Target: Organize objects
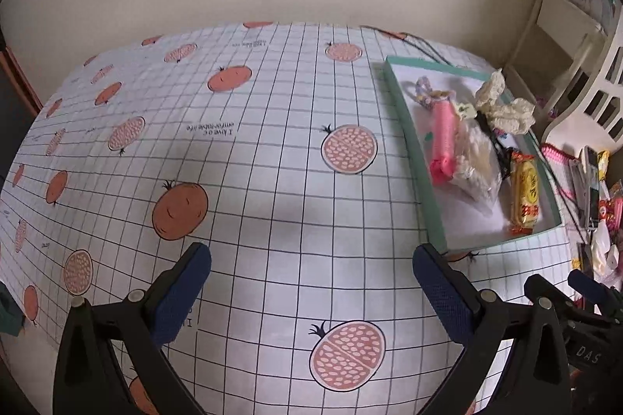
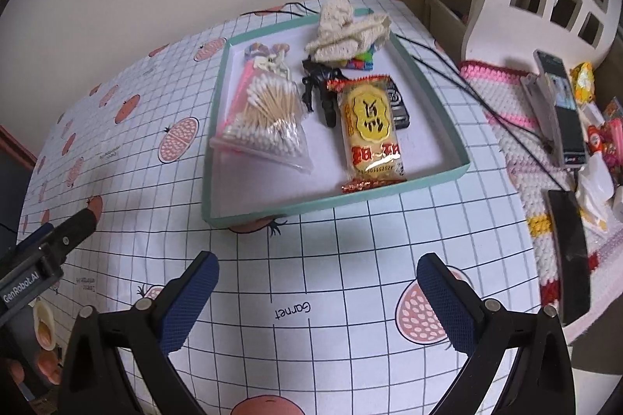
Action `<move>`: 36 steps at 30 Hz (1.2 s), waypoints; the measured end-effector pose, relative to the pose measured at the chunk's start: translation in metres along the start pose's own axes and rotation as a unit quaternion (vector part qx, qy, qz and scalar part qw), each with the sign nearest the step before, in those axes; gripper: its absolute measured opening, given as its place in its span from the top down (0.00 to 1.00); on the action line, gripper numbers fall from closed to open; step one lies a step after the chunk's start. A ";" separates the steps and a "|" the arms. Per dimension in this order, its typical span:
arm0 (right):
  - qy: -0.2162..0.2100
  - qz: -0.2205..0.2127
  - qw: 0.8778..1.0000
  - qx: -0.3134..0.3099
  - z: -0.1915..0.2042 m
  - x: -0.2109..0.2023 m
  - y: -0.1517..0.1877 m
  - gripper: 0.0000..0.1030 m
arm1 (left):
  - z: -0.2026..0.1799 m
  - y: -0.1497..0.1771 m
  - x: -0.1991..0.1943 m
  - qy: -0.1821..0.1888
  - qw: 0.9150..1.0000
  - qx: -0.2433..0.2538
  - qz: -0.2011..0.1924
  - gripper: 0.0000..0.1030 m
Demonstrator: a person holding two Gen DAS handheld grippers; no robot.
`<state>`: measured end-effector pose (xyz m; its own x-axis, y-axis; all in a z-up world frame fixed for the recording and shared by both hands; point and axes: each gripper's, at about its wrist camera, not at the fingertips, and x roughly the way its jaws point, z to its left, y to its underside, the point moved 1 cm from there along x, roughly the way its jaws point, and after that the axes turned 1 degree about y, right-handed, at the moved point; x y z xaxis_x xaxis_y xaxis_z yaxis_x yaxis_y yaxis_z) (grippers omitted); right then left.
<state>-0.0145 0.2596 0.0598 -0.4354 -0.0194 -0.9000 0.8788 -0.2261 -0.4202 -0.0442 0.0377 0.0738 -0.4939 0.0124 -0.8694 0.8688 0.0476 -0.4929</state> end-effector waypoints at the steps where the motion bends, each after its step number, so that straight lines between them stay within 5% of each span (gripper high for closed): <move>1: 0.000 0.000 1.000 0.002 -0.001 0.002 0.000 0.00 | 0.000 0.001 0.004 -0.002 1.000 0.005 0.003 0.00; 17: 0.019 0.014 1.000 -0.020 -0.004 0.042 0.010 0.00 | 0.002 0.024 0.052 0.009 0.998 0.019 0.051 0.00; 36: 0.040 0.019 0.998 -0.036 -0.008 0.069 0.011 0.00 | -0.006 0.036 0.076 0.003 0.998 0.038 0.050 0.00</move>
<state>-0.0334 0.2636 -0.0083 -0.3871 0.0521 -0.9206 0.9072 -0.1568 -0.3903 -0.0512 0.0465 -0.0099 -0.4046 0.0193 -0.9143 0.9138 -0.0291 -0.4050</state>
